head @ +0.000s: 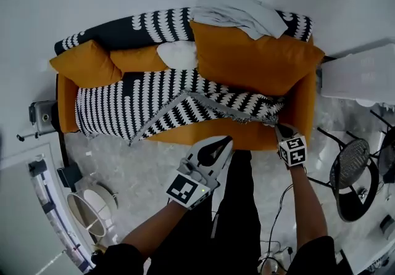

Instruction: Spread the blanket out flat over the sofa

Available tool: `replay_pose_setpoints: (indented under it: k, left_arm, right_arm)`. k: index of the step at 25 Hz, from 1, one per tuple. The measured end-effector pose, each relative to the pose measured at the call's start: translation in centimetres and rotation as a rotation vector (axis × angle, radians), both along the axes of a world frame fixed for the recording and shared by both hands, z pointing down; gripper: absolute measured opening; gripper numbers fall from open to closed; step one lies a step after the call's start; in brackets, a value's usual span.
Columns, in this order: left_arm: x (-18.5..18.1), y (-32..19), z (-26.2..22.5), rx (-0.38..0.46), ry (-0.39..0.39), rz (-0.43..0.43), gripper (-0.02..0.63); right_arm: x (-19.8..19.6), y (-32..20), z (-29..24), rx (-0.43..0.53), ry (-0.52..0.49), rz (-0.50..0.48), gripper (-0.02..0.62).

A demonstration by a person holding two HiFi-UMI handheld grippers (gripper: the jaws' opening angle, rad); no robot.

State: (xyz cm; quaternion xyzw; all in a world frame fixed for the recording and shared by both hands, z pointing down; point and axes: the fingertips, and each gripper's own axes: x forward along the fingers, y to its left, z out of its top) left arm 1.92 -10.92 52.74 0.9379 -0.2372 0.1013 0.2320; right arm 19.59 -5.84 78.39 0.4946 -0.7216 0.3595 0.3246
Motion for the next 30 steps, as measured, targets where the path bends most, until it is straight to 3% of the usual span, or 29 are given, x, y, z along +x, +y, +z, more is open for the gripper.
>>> replay_pose_setpoints:
  k: [7,12,20,25,30]
  left_arm:
    - [0.1,4.8,-1.8,0.019,0.012,0.126,0.017]
    - [1.7,9.3,-3.6,0.006,0.015,0.179,0.017]
    - [5.8,16.2,-2.7,-0.006,-0.003,0.115,0.017]
    - [7.5,20.6,-0.7,-0.046,-0.022,0.082,0.017]
    - [8.5,23.5,0.9,-0.063,-0.044,0.099,0.017]
  right_arm:
    - [1.8,8.0,-3.6,0.009,0.064,0.153,0.040]
    - [2.6,15.6,-3.0,-0.070,0.078,0.211,0.040]
    - [6.6,22.9,1.4,-0.125,0.077,0.200,0.038]
    - [7.1,27.0,4.9,-0.162,0.115,0.028,0.040]
    - [6.7,29.9,7.8,-0.193,0.100,0.022,0.040]
